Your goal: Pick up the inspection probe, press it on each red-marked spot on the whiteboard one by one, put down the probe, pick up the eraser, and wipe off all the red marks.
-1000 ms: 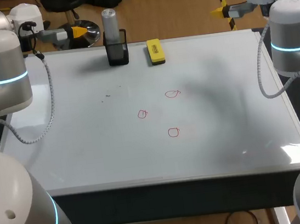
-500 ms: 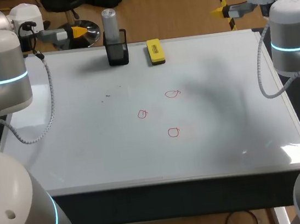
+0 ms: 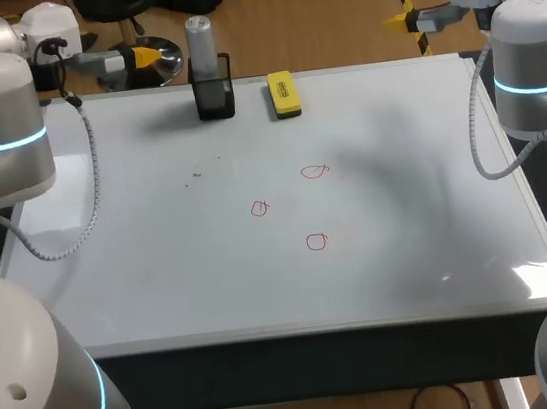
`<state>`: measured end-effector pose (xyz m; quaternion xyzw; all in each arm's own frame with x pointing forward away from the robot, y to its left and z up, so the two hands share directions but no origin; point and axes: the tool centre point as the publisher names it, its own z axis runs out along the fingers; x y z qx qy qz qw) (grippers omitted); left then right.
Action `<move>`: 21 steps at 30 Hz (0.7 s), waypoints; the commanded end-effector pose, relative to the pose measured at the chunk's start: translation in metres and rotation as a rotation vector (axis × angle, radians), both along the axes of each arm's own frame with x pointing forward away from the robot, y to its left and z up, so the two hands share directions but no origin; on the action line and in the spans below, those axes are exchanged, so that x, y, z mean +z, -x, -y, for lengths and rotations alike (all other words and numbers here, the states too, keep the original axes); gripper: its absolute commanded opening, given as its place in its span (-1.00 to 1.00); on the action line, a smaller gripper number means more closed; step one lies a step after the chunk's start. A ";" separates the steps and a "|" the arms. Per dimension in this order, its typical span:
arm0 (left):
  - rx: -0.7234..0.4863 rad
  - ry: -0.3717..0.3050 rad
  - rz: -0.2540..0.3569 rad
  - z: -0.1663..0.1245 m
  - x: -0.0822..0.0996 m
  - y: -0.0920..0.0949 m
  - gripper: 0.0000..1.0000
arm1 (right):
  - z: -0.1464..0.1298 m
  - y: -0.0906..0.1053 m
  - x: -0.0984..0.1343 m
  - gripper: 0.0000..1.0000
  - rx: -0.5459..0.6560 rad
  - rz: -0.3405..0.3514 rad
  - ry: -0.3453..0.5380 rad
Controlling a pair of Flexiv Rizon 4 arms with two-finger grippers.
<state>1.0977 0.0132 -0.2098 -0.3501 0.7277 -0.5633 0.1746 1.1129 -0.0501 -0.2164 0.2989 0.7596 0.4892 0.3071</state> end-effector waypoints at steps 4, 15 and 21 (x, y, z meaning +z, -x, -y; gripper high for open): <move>-0.178 0.038 0.076 -0.003 0.005 -0.044 1.00 | 0.000 0.000 0.000 1.00 0.000 -0.002 0.002; -0.444 0.152 0.174 0.007 0.010 -0.068 1.00 | 0.000 0.000 0.000 1.00 0.000 -0.002 0.002; -0.539 0.189 0.197 0.021 0.004 -0.071 1.00 | 0.000 0.000 0.000 1.00 0.000 -0.002 0.002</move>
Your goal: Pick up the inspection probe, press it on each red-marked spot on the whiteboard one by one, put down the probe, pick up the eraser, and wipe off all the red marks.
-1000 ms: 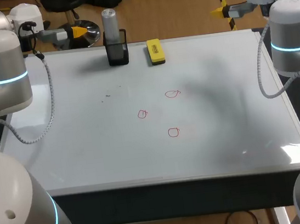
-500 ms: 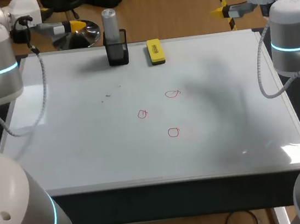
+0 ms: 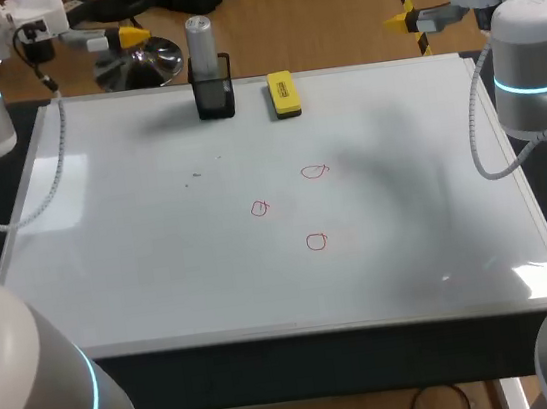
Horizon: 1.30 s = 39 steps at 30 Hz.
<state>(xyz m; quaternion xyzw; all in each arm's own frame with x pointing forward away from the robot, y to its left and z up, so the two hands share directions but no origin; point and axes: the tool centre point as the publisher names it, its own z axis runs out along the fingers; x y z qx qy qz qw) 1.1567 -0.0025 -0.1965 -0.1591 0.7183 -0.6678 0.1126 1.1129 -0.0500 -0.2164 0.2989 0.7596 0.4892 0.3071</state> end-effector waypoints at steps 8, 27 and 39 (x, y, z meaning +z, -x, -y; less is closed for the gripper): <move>-0.222 0.061 -0.003 0.028 -0.019 -0.008 1.00 | 0.000 0.000 0.000 1.00 0.000 -0.002 0.002; -0.260 0.028 -0.020 0.064 -0.042 -0.011 1.00 | 0.000 0.000 0.000 1.00 0.000 -0.002 0.002; -0.225 -0.007 -0.057 0.077 -0.065 -0.011 1.00 | 0.000 0.000 0.000 1.00 0.000 -0.002 0.002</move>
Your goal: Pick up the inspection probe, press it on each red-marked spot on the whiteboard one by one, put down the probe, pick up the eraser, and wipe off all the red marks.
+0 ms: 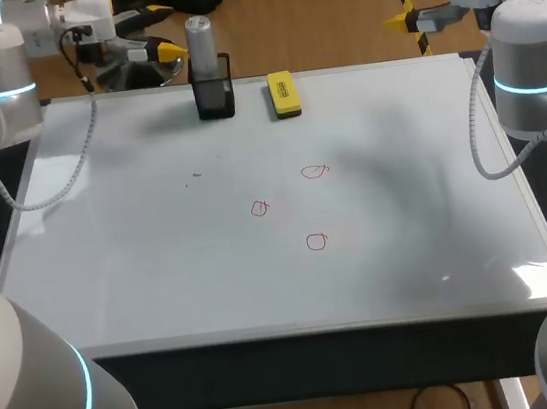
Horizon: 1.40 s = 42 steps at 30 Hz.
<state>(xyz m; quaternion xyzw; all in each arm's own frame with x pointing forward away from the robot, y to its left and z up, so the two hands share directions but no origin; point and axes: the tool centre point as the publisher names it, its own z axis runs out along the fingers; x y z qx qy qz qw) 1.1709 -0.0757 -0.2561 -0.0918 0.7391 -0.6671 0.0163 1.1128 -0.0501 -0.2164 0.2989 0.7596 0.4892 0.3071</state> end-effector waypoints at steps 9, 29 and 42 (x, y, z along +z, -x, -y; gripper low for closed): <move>-0.012 0.025 -0.024 0.013 -0.016 0.008 1.00 | 0.000 0.000 0.000 1.00 0.000 -0.002 0.002; 0.020 0.028 -0.024 0.013 -0.010 0.008 1.00 | 0.000 0.000 0.000 1.00 0.000 -0.002 0.002; -0.140 0.081 -0.006 0.040 -0.027 0.021 1.00 | 0.000 0.000 0.000 1.00 0.000 -0.002 0.002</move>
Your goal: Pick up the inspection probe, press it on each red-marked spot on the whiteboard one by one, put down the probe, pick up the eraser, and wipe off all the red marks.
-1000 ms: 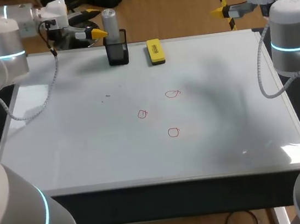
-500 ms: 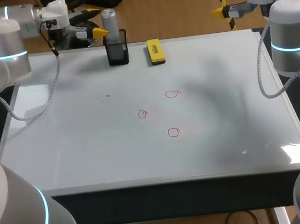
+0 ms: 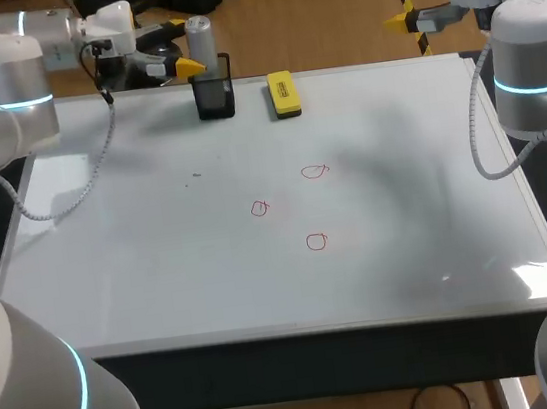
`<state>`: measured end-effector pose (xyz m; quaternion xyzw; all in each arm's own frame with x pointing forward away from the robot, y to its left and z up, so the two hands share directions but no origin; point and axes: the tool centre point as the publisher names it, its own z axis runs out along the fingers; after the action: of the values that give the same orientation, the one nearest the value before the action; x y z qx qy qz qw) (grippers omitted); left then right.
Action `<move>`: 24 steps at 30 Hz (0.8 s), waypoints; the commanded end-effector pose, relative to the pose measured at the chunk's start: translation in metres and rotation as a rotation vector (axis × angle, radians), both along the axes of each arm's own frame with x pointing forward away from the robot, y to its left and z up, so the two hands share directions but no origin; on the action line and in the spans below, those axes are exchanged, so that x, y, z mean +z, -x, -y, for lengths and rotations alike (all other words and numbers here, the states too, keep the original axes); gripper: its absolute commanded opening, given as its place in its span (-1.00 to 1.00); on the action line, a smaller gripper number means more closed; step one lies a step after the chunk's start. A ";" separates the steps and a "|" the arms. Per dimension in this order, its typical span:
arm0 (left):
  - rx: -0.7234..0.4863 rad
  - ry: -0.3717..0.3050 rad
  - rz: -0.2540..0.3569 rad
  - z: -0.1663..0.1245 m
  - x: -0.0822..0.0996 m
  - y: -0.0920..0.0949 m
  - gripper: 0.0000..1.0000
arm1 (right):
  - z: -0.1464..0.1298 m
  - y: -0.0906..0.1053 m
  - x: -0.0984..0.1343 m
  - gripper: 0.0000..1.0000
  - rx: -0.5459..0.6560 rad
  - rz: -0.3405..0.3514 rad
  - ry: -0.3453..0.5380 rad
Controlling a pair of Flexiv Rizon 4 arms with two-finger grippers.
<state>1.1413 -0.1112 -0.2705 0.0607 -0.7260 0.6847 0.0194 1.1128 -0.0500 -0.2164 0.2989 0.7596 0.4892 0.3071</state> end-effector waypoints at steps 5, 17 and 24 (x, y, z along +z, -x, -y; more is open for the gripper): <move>-0.063 0.050 0.005 0.008 -0.016 -0.009 1.00 | 0.000 0.000 0.000 1.00 0.000 -0.002 0.002; -0.088 0.075 0.010 0.020 -0.021 -0.016 1.00 | 0.000 0.000 0.000 1.00 0.000 -0.002 0.002; -0.090 0.080 0.008 0.025 -0.024 -0.022 1.00 | 0.000 0.000 0.000 1.00 0.000 -0.002 0.002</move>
<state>1.1548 -0.1337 -0.2899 0.0400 -0.7031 0.7093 0.0329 1.1128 -0.0500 -0.2164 0.2989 0.7596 0.4892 0.3071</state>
